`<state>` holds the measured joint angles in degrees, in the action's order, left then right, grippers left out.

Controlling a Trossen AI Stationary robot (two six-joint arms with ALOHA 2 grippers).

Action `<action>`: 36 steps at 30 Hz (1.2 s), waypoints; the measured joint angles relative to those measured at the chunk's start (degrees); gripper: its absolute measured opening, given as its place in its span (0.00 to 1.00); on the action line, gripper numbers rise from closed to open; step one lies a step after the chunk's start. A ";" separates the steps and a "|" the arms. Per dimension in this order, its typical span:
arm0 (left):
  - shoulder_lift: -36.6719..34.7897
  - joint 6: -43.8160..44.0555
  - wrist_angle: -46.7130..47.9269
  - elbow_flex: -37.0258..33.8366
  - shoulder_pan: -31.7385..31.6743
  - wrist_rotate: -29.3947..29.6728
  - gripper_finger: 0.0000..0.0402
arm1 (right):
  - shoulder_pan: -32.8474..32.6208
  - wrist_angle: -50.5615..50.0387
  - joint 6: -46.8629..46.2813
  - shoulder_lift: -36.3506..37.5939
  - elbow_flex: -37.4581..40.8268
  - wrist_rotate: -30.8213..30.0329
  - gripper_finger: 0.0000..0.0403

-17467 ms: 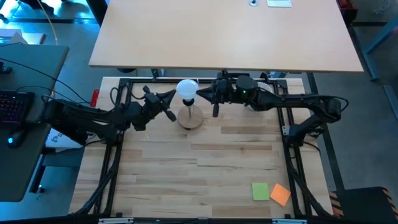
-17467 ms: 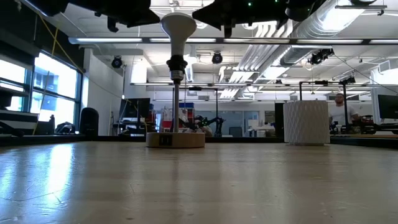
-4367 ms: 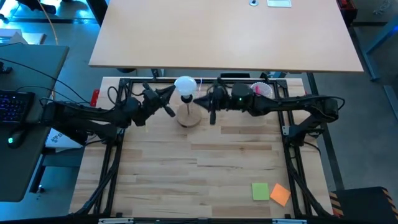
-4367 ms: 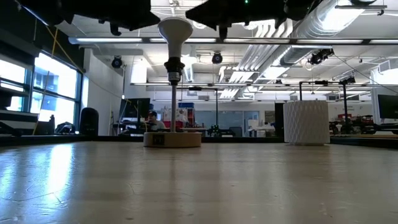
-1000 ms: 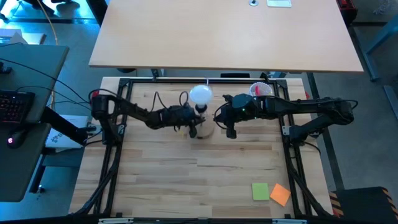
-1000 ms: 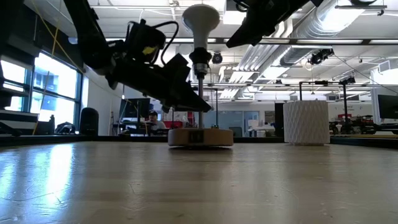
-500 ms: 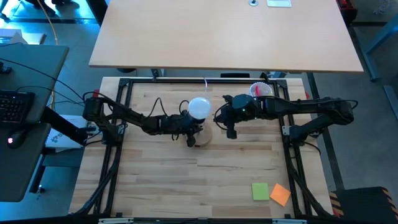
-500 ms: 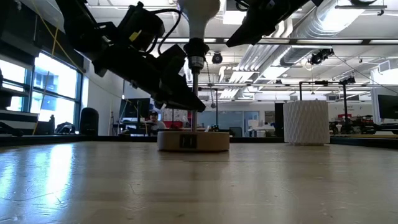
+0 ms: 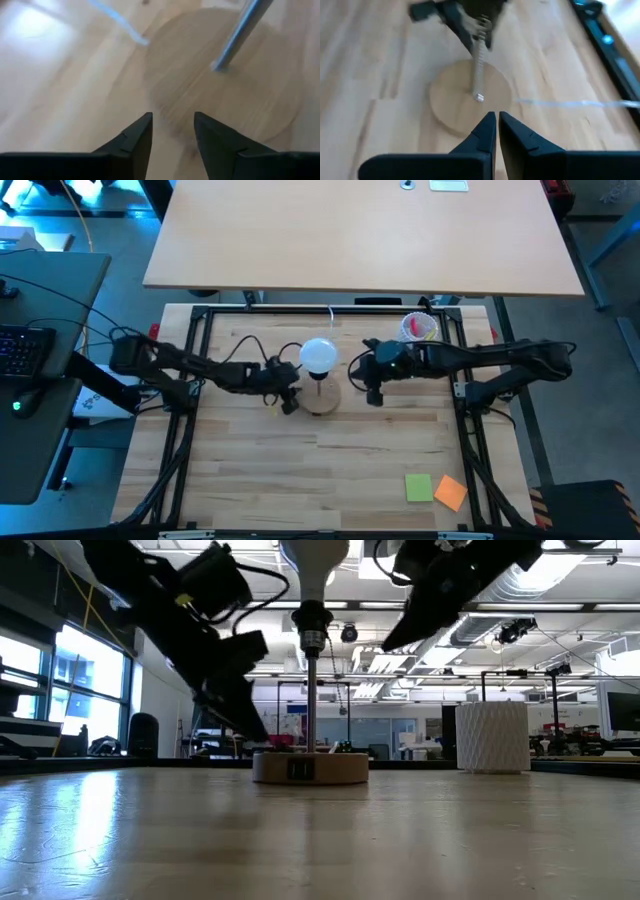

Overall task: Screw lightbulb
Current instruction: Remove the lightbulb from the brown lamp

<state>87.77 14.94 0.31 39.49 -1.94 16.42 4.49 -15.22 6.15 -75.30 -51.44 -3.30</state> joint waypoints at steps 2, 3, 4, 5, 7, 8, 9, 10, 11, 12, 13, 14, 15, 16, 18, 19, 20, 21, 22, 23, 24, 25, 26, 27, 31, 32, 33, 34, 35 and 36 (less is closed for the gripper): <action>-3.35 0.59 2.15 -1.79 1.10 5.11 0.36 | -0.06 0.44 -1.27 1.88 1.89 -2.72 0.04; -5.33 1.34 2.54 -3.11 1.64 7.57 0.36 | -0.09 1.09 -1.99 3.10 3.13 -3.67 0.04; -7.57 2.34 2.48 -4.60 2.14 9.68 0.36 | -0.09 2.18 -2.68 4.47 4.69 -4.27 0.04; -9.80 3.53 2.05 -6.25 2.68 11.44 0.35 | -0.09 3.98 -3.08 5.93 6.48 -4.69 0.04; -13.93 5.88 -1.26 -10.06 3.87 13.97 0.34 | -0.29 10.54 -3.31 9.38 11.09 -4.89 0.04; -15.79 6.36 -4.74 -12.11 4.51 14.45 0.34 | -0.39 15.47 -3.84 10.93 13.76 -5.04 0.04; -17.39 6.14 -9.86 -14.14 5.18 14.60 0.33 | -0.42 21.17 -4.81 12.18 16.36 -4.82 0.04; -18.64 5.10 -16.42 -15.95 5.92 14.60 0.33 | -0.42 27.82 -6.22 13.12 19.09 -3.52 0.04; -19.43 2.91 -24.45 -17.50 6.79 14.67 0.32 | -0.40 34.65 -7.60 13.63 21.66 -0.97 0.04; -19.80 -0.50 -32.84 -18.51 7.78 14.73 0.30 | -0.37 41.52 -8.65 13.63 23.76 2.14 0.04; -19.99 -4.62 -40.00 -19.17 8.80 14.71 0.28 | -0.40 48.76 -9.04 13.15 25.56 5.99 0.04; -20.02 -8.74 -45.61 -19.35 9.67 14.77 0.26 | -0.55 55.50 -9.75 12.43 26.79 9.71 0.04; -20.02 -12.55 -50.86 -19.23 10.33 14.71 0.23 | -0.78 61.11 -10.62 11.48 27.46 12.36 0.04; -20.00 -16.33 -54.85 -19.00 10.82 14.61 0.20 | -1.13 65.38 -11.37 10.44 27.63 13.25 0.04; -19.89 -22.24 -60.14 -17.95 11.20 14.66 0.13 | -2.04 70.35 -11.78 8.33 27.09 13.16 0.04; -19.75 -24.55 -61.40 -17.24 11.05 14.75 0.08 | -2.37 71.15 -11.72 7.13 26.49 12.92 0.04; -19.66 -26.25 -61.76 -16.60 10.70 14.71 0.05 | -2.67 71.24 -11.18 5.64 25.46 12.88 0.04; -19.61 -27.40 -61.81 -15.97 10.17 14.72 0.02 | -2.92 71.35 -10.35 4.39 24.47 12.76 0.03; -19.59 -27.83 -61.79 -15.24 9.53 14.44 0.01 | -3.24 71.96 -9.32 3.08 23.74 12.75 0.02; -19.62 -27.94 -61.95 -14.60 8.87 13.69 0.02 | -3.62 72.92 -8.10 1.62 22.86 12.80 0.01; -19.69 -27.94 -62.36 -14.38 8.40 12.54 0.02 | -4.01 74.44 -6.67 0.26 22.11 12.80 0.01; -19.69 -27.96 -62.59 -14.36 7.82 11.40 0.02 | -4.35 76.30 -5.50 -0.98 21.65 12.74 0.01; -19.61 -27.90 -63.04 -14.34 7.22 9.93 0.01 | -4.65 78.35 -4.66 -2.11 21.26 12.34 0.01; -19.59 -27.43 -63.19 -14.28 6.51 8.39 0.00 | -4.83 80.62 -3.99 -3.26 20.88 11.82 0.00; -19.62 -23.63 -63.67 -14.25 3.14 2.29 0.00 | -4.88 87.09 -2.32 -6.42 19.93 8.47 0.00; -19.56 -22.38 -63.57 -14.25 2.41 1.29 0.00 | -4.63 87.71 -2.22 -6.99 19.77 7.57 0.00; -19.43 -21.37 -63.56 -14.21 1.79 0.47 0.00 | -4.30 87.82 -2.16 -7.33 19.64 7.01 0.00; -19.27 -20.92 -63.88 -14.07 1.37 0.39 0.00 | -3.80 87.77 -2.22 -7.63 19.29 6.85 0.00; -19.23 -20.70 -64.10 -14.08 1.14 0.53 0.00 | -3.19 87.77 -2.56 -8.03 18.80 6.80 0.00; -19.07 -20.54 -64.59 -14.10 1.13 0.57 0.00 | -2.58 87.74 -3.27 -8.35 18.43 6.74 0.00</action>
<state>68.70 -5.59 -64.28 25.39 -0.81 16.98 1.92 72.52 2.88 -83.65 -33.00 3.44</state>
